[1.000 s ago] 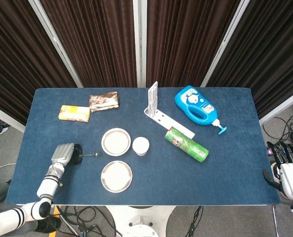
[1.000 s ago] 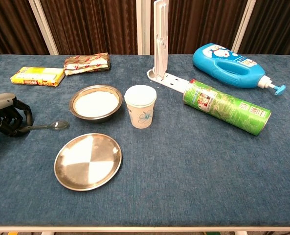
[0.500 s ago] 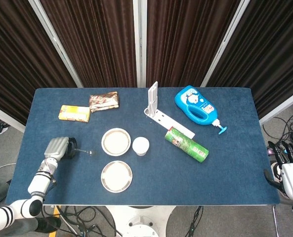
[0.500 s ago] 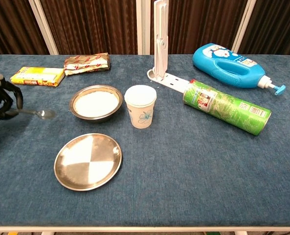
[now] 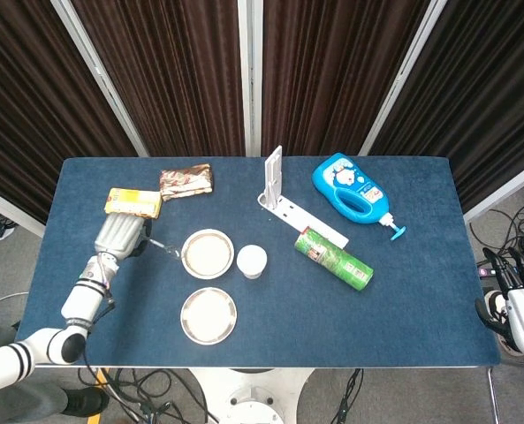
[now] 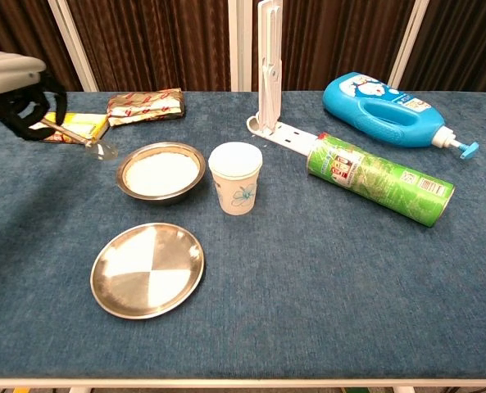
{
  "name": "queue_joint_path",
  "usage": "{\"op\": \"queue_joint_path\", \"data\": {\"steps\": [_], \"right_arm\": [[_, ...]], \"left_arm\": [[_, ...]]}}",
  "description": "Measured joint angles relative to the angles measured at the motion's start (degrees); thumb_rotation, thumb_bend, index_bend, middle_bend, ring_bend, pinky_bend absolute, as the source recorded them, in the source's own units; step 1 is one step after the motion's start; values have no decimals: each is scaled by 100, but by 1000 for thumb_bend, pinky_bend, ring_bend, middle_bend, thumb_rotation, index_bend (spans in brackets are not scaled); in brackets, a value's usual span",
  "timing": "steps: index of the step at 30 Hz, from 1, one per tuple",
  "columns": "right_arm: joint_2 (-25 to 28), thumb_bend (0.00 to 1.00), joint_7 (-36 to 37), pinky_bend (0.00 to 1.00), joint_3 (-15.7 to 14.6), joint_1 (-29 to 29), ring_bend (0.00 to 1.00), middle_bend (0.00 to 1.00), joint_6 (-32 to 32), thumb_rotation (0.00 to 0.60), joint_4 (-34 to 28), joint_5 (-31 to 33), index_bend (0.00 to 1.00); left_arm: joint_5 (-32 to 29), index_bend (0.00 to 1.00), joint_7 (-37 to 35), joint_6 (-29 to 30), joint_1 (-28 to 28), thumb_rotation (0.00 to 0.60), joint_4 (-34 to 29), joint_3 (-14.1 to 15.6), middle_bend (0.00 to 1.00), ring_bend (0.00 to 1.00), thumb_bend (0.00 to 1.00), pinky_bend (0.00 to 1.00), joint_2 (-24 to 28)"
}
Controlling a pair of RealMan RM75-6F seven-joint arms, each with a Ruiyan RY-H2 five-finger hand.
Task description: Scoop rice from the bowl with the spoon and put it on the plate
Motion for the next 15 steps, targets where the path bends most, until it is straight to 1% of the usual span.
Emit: {"op": "queue_joint_path", "data": {"steps": [4, 8, 10, 15], "right_arm": [[16, 280, -15, 0, 0, -4, 0, 179, -11, 600, -24, 23, 39], [27, 280, -17, 0, -7, -20, 0, 179, -7, 600, -31, 38, 39], [33, 280, -13, 0, -11, -35, 0, 179, 3, 600, -33, 49, 39], [41, 280, 15, 0, -23, -70, 0, 179, 12, 600, -22, 87, 39]], "left_arm": [[-243, 606, 969, 37, -365, 600, 211, 35, 867, 850, 446, 1000, -346], [-457, 606, 1741, 162, -671, 600, 393, 69, 866, 852, 447, 1000, -684], [-510, 606, 2092, 310, -797, 600, 518, 95, 867, 854, 446, 1000, -875], [-503, 607, 2680, 817, -937, 600, 722, 183, 868, 855, 442, 1000, -1217]]}}
